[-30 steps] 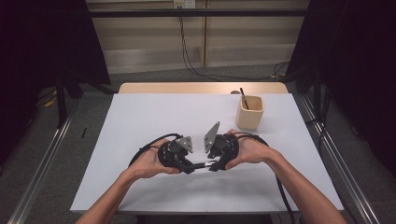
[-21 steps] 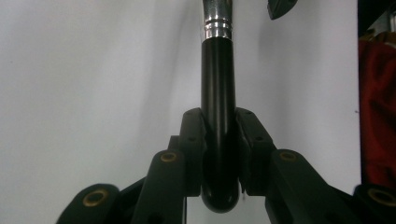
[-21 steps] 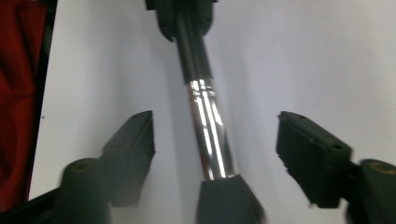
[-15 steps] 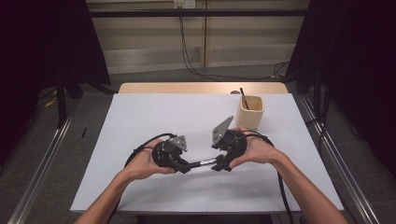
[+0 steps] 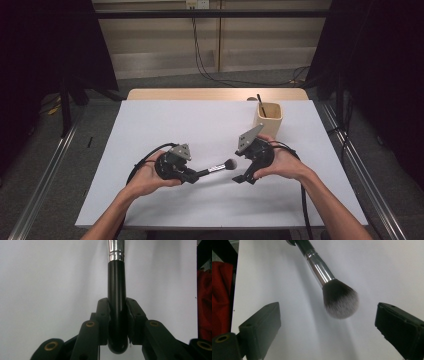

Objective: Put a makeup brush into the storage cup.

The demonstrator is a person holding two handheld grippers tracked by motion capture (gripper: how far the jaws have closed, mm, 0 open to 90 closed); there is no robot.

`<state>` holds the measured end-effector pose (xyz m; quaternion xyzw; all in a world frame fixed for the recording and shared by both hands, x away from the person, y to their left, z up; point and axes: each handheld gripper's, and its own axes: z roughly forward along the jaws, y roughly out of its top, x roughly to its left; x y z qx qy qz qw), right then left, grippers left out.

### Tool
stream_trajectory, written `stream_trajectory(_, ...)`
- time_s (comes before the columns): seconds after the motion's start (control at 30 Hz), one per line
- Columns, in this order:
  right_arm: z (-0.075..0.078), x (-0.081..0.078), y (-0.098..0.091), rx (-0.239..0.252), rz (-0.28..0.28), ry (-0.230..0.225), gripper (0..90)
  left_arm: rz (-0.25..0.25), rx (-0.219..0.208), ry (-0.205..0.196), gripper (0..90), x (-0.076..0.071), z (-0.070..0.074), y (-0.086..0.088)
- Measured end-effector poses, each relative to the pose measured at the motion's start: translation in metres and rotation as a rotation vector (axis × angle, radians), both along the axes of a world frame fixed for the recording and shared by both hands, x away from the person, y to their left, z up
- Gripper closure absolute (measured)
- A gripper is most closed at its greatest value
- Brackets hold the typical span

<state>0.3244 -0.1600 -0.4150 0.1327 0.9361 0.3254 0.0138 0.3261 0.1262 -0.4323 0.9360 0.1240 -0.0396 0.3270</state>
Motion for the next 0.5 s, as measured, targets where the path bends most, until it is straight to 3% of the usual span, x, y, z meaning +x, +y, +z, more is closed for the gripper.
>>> stream_trajectory(0.13, 0.0, -0.001, -0.004, 0.001, -0.026, 0.005, 3.3, 0.041, -0.032, 0.006, 74.7, -0.001, -0.002, 0.006)
stream_trajectory(0.33, -0.004, -0.003, -0.011, 0.046, -0.079, 0.003, 2.9, 0.065, -0.056, 0.002, 74.7, -0.006, -0.007, 0.011)
stream_trajectory(0.5, -0.006, -0.008, -0.018, 0.072, -0.109, 0.017, 2.6, 0.097, -0.103, -0.004, 74.7, -0.009, -0.007, 0.022)
